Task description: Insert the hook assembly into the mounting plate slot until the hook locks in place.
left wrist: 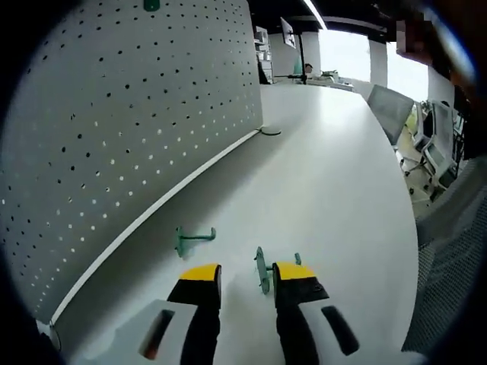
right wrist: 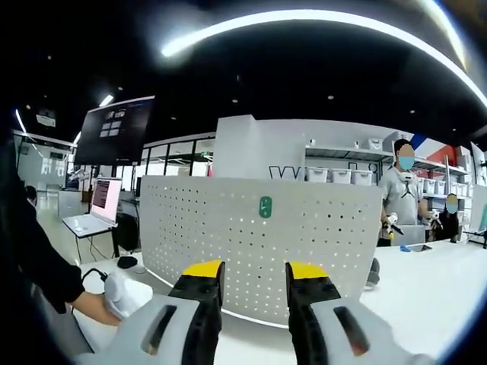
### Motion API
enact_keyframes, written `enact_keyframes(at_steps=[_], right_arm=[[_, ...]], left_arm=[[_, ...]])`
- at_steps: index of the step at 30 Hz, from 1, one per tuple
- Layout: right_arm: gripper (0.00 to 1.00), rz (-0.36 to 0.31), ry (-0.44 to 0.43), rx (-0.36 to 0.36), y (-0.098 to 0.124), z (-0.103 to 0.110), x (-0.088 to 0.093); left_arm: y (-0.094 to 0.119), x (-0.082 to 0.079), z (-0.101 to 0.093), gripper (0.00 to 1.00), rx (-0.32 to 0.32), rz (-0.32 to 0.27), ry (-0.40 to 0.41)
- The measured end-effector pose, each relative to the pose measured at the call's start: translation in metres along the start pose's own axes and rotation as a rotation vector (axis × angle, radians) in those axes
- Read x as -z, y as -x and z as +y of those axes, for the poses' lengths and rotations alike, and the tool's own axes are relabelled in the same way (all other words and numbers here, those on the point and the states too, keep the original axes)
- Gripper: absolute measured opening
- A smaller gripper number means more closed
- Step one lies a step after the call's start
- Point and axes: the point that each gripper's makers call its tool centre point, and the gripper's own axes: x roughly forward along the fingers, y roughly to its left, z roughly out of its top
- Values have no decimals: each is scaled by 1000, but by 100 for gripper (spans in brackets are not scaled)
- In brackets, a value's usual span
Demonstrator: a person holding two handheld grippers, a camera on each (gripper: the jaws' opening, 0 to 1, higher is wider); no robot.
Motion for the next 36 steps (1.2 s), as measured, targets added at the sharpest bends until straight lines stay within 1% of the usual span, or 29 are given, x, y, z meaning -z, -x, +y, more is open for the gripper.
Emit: enact_keyframes(at_steps=[3,9,16,21,25,31,36], right_arm=[[30,1,0,0,0,0,0],[29,9,8,7,2,-2,2],[29,19,11,10,3,-1,6],[29,27,10,10,3,-1,8],[29,31,12,7,3,1,9],[29,32,22,-4,3,7,7],[29,24,35,-20,2,13,0]], left_arm=[[-5,-2,-6,22,11,2,-19],[-12,0,-9,13,9,22,-77],[-17,1,-9,7,21,41,-97],[-18,3,-8,2,19,55,-128],[-17,4,-7,2,16,58,-121],[-7,-4,-1,2,5,26,-86],[8,-20,8,2,-17,-37,-41]])
